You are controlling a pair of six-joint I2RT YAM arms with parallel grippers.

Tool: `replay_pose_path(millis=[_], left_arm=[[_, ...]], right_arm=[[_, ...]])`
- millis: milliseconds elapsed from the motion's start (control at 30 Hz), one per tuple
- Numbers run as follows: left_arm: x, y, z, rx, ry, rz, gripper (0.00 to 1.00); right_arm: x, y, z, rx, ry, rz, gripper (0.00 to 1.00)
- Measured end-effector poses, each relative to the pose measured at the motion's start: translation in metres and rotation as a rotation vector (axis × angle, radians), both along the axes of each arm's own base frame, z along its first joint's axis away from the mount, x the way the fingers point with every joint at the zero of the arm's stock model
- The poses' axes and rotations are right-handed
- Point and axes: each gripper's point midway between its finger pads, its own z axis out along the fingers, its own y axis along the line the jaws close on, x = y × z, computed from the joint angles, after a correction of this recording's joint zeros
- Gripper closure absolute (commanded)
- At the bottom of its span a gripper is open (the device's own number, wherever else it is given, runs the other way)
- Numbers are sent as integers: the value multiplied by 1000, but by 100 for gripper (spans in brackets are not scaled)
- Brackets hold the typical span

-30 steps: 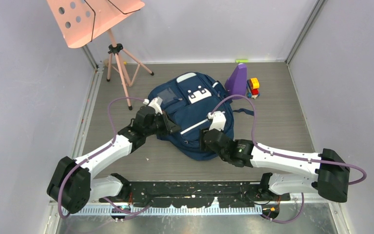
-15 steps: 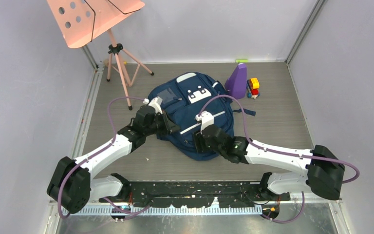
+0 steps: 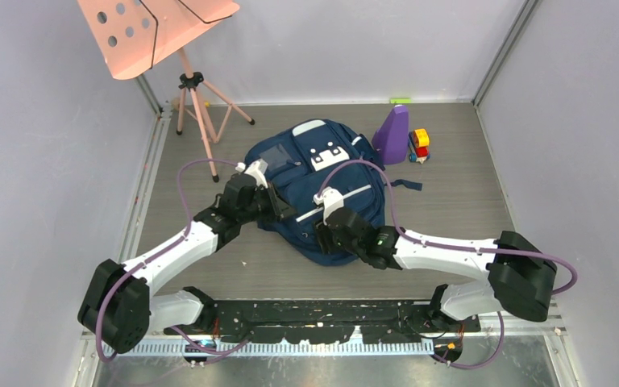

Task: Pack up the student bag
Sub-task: Zip the student bag at the center of the board.

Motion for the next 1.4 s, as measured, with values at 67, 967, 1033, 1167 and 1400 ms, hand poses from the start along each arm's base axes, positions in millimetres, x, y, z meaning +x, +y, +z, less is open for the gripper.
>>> replay_pose_path(millis=[67, 967, 1033, 1167, 1400], left_arm=[[0, 0, 0, 1, 0, 2, 100], [12, 20, 3, 78, -24, 30, 100], [14, 23, 4, 77, -19, 31, 100], [17, 34, 6, 92, -24, 37, 100], [16, 56, 3, 159, -32, 49, 100]], right_arm=[[2, 2, 0, 1, -11, 1, 59], [6, 15, 4, -1, -31, 11, 99], [7, 11, 8, 4, -35, -22, 99], [12, -3, 14, -6, -57, -92, 99], [27, -56, 12, -74, -87, -247, 99]])
